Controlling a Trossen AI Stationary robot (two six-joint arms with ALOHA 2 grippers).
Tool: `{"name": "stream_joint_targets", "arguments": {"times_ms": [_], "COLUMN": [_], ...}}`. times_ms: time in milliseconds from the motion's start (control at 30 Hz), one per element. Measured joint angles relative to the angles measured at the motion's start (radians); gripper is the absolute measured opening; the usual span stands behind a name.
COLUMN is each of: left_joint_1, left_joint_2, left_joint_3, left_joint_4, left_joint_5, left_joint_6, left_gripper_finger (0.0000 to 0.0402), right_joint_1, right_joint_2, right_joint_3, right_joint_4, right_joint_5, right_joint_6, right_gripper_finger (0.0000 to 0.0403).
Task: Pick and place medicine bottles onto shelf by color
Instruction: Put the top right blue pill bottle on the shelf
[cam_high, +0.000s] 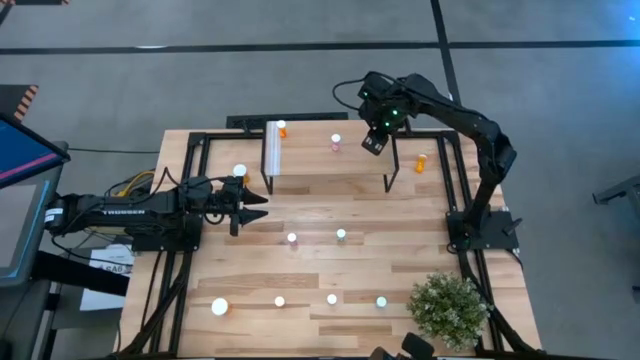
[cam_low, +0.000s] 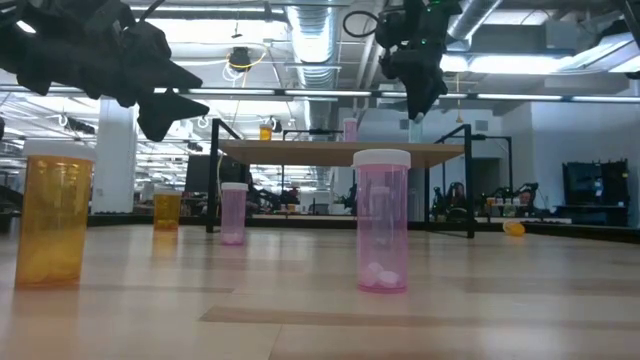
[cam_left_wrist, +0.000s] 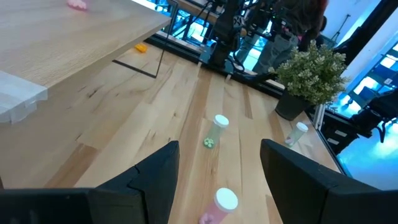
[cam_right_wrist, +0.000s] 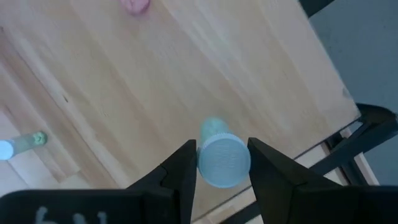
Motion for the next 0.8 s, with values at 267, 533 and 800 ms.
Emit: {"name": "stream_joint_targets", "arguments": {"times_ms": [267,533,800], "left_joint_1": [0.0,0.0,0.0], "left_joint_2": [0.0,0.0,0.0], "left_joint_3": [0.0,0.0,0.0], "left_joint_4": [0.0,0.0,0.0], "left_joint_5": [0.0,-0.001,-0.001], "left_joint_6": [0.0,0.0,0.0], "left_gripper_finger": [0.0215,0.0215,0.0215], "right_joint_1": [0.004,0.004,0.004], "right_joint_2": [-0.003,-0.002,-0.002], "right_joint_3": [-0.061,-0.066,-0.067], "right_joint_4": [0.019,0.032,0.029], "right_joint_5": [0.0,0.0,0.0], "right_joint_6": [-0.015,-0.017,-0.021], "right_gripper_finger": [0.0155,0.016,0.0196]}}
